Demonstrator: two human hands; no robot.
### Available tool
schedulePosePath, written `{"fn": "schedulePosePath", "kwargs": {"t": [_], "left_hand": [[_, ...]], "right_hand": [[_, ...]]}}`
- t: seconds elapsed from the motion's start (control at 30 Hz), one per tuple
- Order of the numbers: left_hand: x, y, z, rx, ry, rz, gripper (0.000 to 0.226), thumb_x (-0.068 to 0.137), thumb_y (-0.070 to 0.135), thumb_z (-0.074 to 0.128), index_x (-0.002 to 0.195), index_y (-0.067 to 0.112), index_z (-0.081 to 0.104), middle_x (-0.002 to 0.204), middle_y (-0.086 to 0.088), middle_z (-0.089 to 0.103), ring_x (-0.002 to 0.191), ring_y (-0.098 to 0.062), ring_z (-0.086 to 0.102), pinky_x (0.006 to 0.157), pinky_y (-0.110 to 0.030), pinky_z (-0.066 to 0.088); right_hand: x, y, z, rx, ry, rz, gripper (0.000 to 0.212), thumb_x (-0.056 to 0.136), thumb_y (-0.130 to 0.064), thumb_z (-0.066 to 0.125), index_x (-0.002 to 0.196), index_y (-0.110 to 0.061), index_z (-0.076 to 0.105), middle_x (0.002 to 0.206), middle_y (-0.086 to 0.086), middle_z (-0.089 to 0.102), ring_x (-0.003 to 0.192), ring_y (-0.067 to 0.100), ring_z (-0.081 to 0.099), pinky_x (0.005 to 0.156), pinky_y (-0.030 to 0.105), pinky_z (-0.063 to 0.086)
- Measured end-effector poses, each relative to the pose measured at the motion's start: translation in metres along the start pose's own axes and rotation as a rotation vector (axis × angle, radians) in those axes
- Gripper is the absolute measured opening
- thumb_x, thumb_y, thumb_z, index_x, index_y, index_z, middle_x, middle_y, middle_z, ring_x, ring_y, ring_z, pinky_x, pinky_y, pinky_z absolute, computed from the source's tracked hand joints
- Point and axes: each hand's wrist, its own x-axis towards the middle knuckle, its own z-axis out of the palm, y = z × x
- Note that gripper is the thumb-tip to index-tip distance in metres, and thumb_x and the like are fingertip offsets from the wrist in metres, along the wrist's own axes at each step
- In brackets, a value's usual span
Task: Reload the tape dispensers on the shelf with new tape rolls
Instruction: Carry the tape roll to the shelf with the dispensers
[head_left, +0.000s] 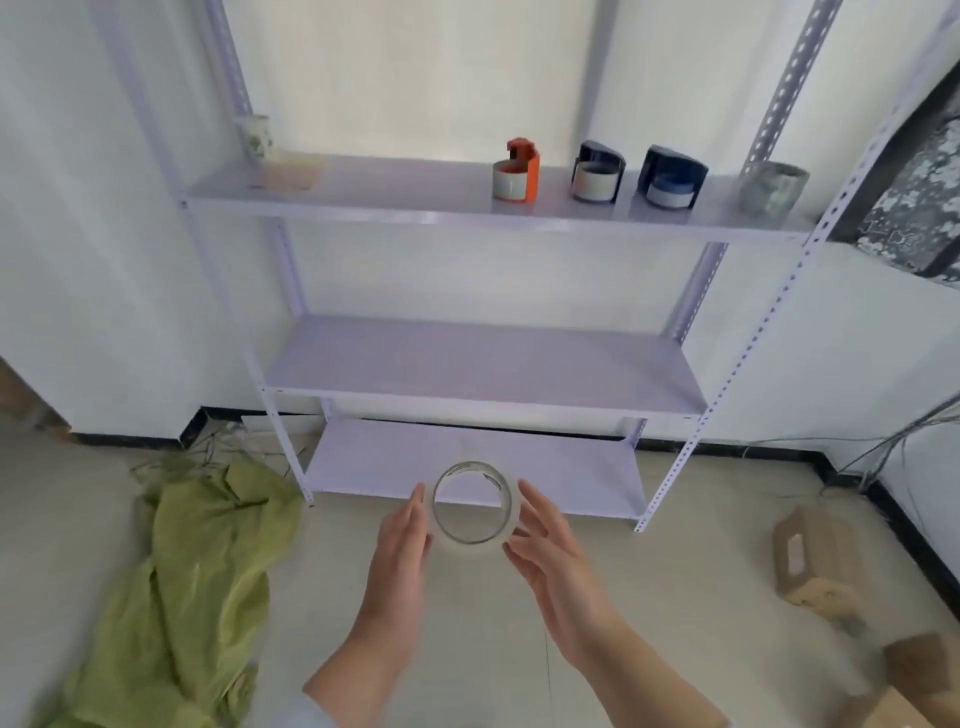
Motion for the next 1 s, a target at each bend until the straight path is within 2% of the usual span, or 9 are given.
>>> {"fn": "schedulePosePath", "kwargs": {"t": [0.1, 0.2, 0.33, 0.43, 0.57, 0.73, 0.83, 0.93, 1.0], "left_hand": [[0.052, 0.031, 0.033, 0.026, 0.007, 0.074, 0.058, 0.083, 0.061, 0.047, 0.133, 0.032, 0.048, 0.144, 0.012, 0.045, 0.133, 0.0, 0.04, 0.116, -0.038, 0.028], [0.102, 0.06, 0.061, 0.073, 0.003, 0.147, 0.06, 0.08, 0.066, 0.045, 0.133, 0.037, 0.046, 0.144, 0.017, 0.044, 0.132, 0.003, 0.039, 0.116, -0.035, 0.028], [0.16, 0.085, 0.087, 0.052, 0.001, 0.146, 0.052, 0.09, 0.055, 0.041, 0.138, 0.034, 0.042, 0.147, 0.019, 0.04, 0.133, 0.004, 0.036, 0.118, -0.035, 0.025], [0.196, 0.089, 0.096, 0.069, 0.002, 0.122, 0.061, 0.086, 0.058, 0.04, 0.14, 0.031, 0.038, 0.15, 0.015, 0.037, 0.135, 0.001, 0.034, 0.118, -0.036, 0.024], [0.241, 0.086, 0.1, 0.073, 0.014, 0.087, 0.071, 0.082, 0.063, 0.043, 0.142, 0.025, 0.038, 0.15, 0.009, 0.039, 0.136, -0.004, 0.035, 0.118, -0.038, 0.025], [0.305, 0.096, 0.093, 0.125, 0.047, 0.104, 0.072, 0.077, 0.071, 0.038, 0.139, 0.034, 0.04, 0.148, 0.014, 0.041, 0.134, -0.002, 0.037, 0.117, -0.036, 0.027], [0.342, 0.113, 0.087, 0.188, 0.091, 0.175, 0.062, 0.082, 0.067, 0.032, 0.137, 0.038, 0.041, 0.145, 0.016, 0.043, 0.133, 0.0, 0.038, 0.116, -0.038, 0.029], [0.373, 0.137, 0.082, 0.226, 0.159, 0.314, 0.057, 0.088, 0.058, 0.028, 0.137, 0.033, 0.042, 0.141, 0.011, 0.045, 0.131, -0.002, 0.04, 0.114, -0.04, 0.032], [0.393, 0.157, 0.082, 0.236, 0.183, 0.43, 0.059, 0.09, 0.058, 0.027, 0.138, 0.028, 0.042, 0.139, 0.011, 0.045, 0.132, -0.001, 0.04, 0.113, -0.03, 0.033]], "right_hand": [[0.052, -0.041, -0.014, -0.023, 0.002, -0.055, 0.06, 0.073, -0.016, 0.058, 0.13, -0.031, 0.049, 0.141, -0.012, 0.05, 0.128, 0.012, 0.047, 0.106, 0.033, 0.038], [0.097, -0.078, -0.028, -0.039, -0.034, -0.117, 0.056, 0.074, -0.018, 0.058, 0.127, -0.034, 0.052, 0.139, -0.017, 0.051, 0.13, 0.008, 0.045, 0.103, 0.031, 0.037], [0.147, -0.113, -0.038, -0.042, -0.063, -0.162, 0.054, 0.075, -0.017, 0.057, 0.126, -0.034, 0.052, 0.136, -0.018, 0.054, 0.129, 0.005, 0.045, 0.097, 0.027, 0.039], [0.18, -0.126, -0.042, -0.073, -0.052, -0.167, 0.055, 0.075, -0.016, 0.056, 0.127, -0.032, 0.05, 0.137, -0.016, 0.052, 0.13, 0.006, 0.043, 0.092, 0.024, 0.04], [0.231, -0.131, -0.05, -0.108, -0.035, -0.134, 0.059, 0.074, -0.015, 0.056, 0.132, -0.026, 0.048, 0.142, -0.012, 0.05, 0.136, 0.004, 0.037, 0.098, 0.025, 0.036], [0.289, -0.139, -0.041, -0.122, -0.008, -0.141, 0.057, 0.077, -0.015, 0.055, 0.13, -0.033, 0.051, 0.141, -0.019, 0.051, 0.136, -0.004, 0.036, 0.1, 0.026, 0.035], [0.324, -0.153, -0.022, -0.109, 0.015, -0.198, 0.056, 0.078, -0.011, 0.053, 0.131, -0.03, 0.052, 0.14, -0.017, 0.053, 0.136, -0.002, 0.038, 0.098, 0.028, 0.037], [0.354, -0.175, 0.001, -0.125, 0.031, -0.292, 0.057, 0.079, -0.005, 0.052, 0.131, -0.027, 0.051, 0.138, -0.014, 0.056, 0.134, 0.002, 0.043, 0.098, 0.025, 0.041], [0.37, -0.194, 0.018, -0.174, 0.035, -0.385, 0.058, 0.08, -0.002, 0.053, 0.134, -0.025, 0.049, 0.139, -0.012, 0.055, 0.135, 0.005, 0.043, 0.107, 0.027, 0.038]]}}
